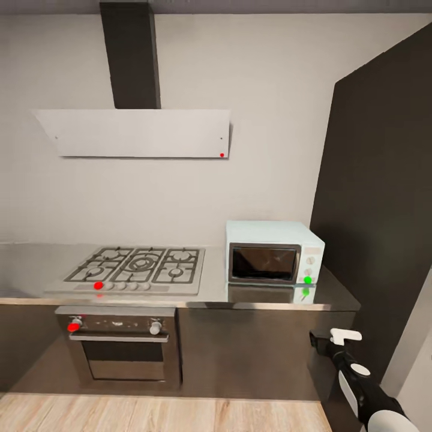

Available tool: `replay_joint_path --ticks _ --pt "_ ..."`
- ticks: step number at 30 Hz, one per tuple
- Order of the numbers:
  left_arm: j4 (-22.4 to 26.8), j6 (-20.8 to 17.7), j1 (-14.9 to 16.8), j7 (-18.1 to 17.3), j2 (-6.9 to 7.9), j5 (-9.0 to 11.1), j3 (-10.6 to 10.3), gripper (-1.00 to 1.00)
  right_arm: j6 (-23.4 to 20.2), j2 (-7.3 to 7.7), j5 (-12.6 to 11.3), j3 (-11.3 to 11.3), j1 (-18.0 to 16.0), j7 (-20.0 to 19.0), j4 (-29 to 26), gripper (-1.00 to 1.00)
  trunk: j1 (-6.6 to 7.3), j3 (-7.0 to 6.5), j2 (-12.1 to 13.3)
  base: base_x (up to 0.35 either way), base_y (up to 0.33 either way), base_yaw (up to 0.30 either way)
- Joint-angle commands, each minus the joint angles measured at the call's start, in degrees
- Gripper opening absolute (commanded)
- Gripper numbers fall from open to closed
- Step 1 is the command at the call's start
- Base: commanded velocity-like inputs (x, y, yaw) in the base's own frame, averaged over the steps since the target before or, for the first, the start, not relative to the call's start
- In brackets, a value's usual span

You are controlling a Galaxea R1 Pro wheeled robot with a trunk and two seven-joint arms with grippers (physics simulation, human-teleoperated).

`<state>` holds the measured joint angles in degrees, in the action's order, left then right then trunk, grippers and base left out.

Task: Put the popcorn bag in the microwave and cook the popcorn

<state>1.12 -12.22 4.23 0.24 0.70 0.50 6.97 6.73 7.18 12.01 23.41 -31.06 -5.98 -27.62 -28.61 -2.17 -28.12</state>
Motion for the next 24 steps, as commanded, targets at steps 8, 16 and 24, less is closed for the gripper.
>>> replay_joint_path --ticks 8,16,24 --pt "0.1 -0.4 0.0 0.0 0.0 0.1 0.4 1.0 4.0 -0.21 0.8 0.3 -0.1 -0.4 8.4 1.0 -0.02 0.01 0.0 -0.11 0.059 0.0" --pt "0.1 -0.4 0.0 0.0 0.0 0.1 0.4 1.0 14.6 -0.17 1.4 -0.1 0.8 2.0 31.3 1.0 -0.02 0.01 0.0 -0.106 0.051 0.0" --pt "0.1 -0.4 0.0 0.0 0.0 0.1 0.4 1.0 10.1 -2.31 1.7 -0.5 16.5 12.5 32.3 1.0 -0.02 0.01 0.0 -0.001 0.0 0.0"
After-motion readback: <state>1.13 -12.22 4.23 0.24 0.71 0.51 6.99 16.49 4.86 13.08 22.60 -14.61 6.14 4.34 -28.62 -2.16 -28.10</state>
